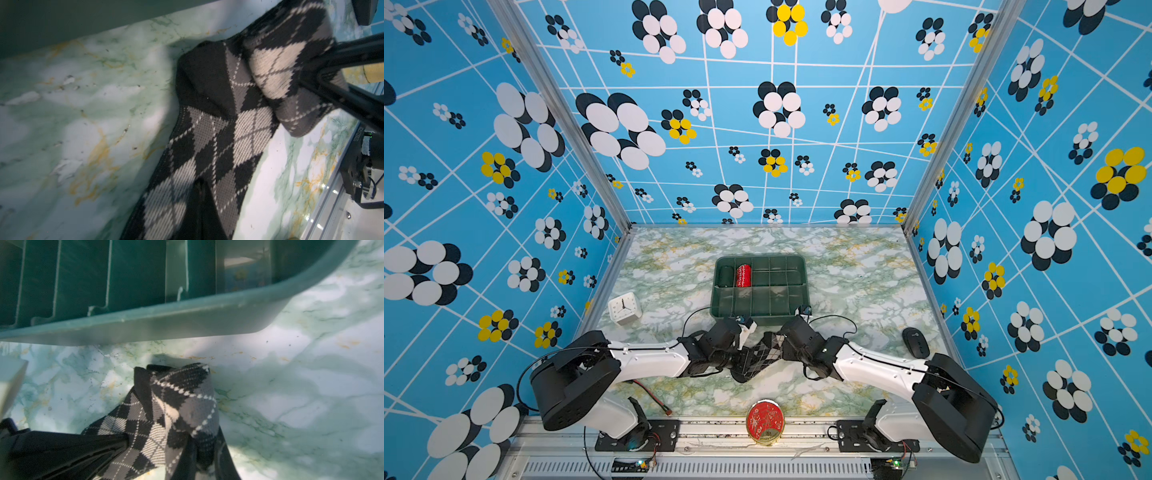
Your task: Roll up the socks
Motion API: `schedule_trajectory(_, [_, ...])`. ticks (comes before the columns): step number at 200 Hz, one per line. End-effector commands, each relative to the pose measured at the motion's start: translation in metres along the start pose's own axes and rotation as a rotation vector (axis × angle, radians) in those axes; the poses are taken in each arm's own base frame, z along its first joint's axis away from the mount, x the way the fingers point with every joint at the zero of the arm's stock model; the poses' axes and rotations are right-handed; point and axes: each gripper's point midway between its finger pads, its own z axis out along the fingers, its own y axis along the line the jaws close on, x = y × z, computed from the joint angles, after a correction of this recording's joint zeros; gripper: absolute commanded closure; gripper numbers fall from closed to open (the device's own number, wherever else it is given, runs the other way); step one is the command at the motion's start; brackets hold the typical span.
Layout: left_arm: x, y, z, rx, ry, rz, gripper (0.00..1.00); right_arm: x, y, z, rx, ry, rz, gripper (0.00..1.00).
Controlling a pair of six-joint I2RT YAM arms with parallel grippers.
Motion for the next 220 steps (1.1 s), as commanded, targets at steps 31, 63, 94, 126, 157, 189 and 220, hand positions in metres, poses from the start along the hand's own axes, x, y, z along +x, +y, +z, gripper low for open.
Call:
schedule_trajectory(31, [0.08,0.053,0.003,-0.187,0.26,-0.081,1.0,-0.001,-0.028,0.002,0.159,-0.011,-0.046,1.0])
schedule_trajectory(63, [0.076,0.048,0.005,-0.177,0.258,-0.071,1.0,-0.004,-0.025,0.005,0.21,-0.015,-0.095,1.0])
schedule_trajectory(94, [0.076,0.045,0.007,-0.167,0.262,-0.066,1.0,-0.008,-0.021,0.002,0.275,-0.032,-0.16,1.0])
schedule_trajectory(126, [0.075,0.042,0.009,-0.152,0.261,-0.067,1.0,-0.009,-0.01,0.001,0.328,-0.045,-0.236,1.0])
schedule_trajectory(157, [0.075,0.039,0.01,-0.141,0.261,-0.065,1.0,-0.01,0.004,0.002,0.384,-0.055,-0.322,1.0])
schedule_trajectory(189, [0.077,0.041,0.007,-0.143,0.265,-0.066,1.0,-0.005,0.007,0.005,0.446,-0.035,-0.383,1.0])
schedule_trajectory(220, [0.08,0.044,0.001,-0.156,0.258,-0.068,1.0,0.006,-0.004,0.003,0.489,-0.001,-0.405,1.0])
